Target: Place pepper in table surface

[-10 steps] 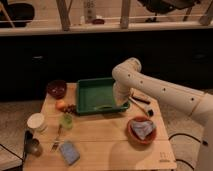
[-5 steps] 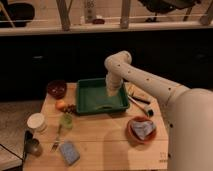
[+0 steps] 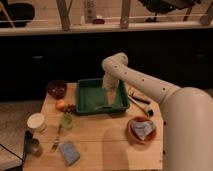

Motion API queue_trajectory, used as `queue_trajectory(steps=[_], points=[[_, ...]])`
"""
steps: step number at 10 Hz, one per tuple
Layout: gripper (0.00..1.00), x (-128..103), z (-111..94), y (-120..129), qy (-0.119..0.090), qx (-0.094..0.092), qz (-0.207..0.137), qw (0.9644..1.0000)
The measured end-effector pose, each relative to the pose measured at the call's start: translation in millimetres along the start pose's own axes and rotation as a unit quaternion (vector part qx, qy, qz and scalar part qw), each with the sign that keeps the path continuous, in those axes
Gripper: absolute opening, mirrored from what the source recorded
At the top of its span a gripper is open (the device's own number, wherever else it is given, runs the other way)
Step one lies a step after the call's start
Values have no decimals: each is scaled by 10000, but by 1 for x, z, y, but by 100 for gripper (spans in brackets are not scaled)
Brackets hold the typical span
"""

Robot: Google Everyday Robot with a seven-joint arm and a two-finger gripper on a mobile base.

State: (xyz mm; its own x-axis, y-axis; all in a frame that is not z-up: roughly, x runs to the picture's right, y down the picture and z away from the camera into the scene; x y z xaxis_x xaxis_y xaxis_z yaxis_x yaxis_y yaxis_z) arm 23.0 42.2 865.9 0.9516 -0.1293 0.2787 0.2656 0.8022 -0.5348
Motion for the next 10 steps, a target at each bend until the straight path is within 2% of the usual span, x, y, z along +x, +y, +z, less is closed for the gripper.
queue_trajectory(steps=[5,10], points=[[80,7,17,1,-4,74,254,9996],[80,11,24,-11,-111,370,323,9987]])
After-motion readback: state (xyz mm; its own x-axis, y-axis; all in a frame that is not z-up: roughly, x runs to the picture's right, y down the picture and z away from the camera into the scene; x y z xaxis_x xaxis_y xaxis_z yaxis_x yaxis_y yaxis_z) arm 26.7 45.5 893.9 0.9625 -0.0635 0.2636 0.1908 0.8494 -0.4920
